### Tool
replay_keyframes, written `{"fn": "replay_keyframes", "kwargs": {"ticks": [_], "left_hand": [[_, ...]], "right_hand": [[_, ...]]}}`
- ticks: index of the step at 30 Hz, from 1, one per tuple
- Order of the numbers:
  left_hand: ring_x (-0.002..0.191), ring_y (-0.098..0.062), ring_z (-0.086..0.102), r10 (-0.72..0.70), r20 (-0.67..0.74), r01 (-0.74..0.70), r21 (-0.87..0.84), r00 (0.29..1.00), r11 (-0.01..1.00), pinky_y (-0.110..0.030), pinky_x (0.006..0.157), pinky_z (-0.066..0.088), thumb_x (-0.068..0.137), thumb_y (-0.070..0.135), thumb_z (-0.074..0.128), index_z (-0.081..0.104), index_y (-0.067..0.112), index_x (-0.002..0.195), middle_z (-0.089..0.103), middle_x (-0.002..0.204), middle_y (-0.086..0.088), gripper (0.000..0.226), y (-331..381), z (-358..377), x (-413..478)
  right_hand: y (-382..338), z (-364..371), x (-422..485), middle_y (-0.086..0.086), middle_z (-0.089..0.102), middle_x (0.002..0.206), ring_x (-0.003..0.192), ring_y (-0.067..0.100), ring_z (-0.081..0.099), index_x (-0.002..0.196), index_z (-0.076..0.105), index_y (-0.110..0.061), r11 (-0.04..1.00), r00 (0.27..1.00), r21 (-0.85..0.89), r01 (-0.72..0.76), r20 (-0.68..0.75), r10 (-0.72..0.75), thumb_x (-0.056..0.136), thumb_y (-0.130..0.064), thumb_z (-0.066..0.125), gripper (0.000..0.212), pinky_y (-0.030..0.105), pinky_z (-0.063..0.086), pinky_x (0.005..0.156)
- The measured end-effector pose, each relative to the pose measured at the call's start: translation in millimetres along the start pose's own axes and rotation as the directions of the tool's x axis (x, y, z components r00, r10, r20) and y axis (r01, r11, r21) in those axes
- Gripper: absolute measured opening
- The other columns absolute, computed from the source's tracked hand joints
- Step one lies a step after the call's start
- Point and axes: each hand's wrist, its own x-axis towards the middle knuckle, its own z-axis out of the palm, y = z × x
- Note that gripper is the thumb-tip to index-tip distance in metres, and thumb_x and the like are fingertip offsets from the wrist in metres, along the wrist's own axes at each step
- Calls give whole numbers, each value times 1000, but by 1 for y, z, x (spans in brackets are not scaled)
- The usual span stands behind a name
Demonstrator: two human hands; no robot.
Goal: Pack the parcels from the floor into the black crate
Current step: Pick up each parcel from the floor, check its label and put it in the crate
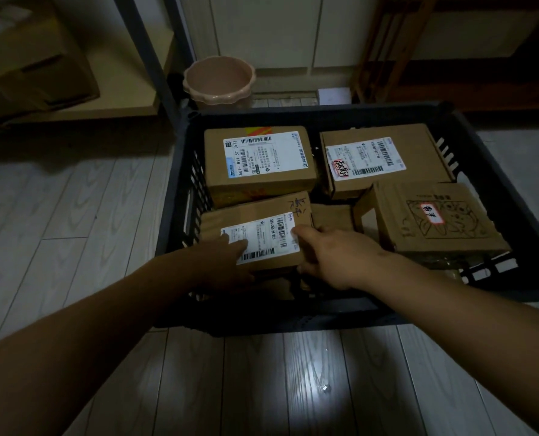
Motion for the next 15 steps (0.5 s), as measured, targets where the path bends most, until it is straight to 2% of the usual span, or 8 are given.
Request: {"fn": "replay_keyframes", "kwargs": {"ticks": [10,15], "left_hand": [[142,-29,23,22,-48,-25,-64,999,998,-34,114,26,89,57,46,3,20,151,5,158,-14,84,0,-3,2],[146,-30,9,5,-22,-6,-56,1000,998,-35,117,15,89,56,46,-2,22,151,-6,158,-14,85,3,-1,0]], "right_hand": [[1,-1,-1,8,48,135,113,29,52,144,13,-40,996,999,78,-32,15,31,85,-58,55,74,36,47,88],[-2,-5,0,8,47,138,119,28,51,147,10,-40,973,997,221,-71,10,70,85,-52,61,82,33,44,94]]}}
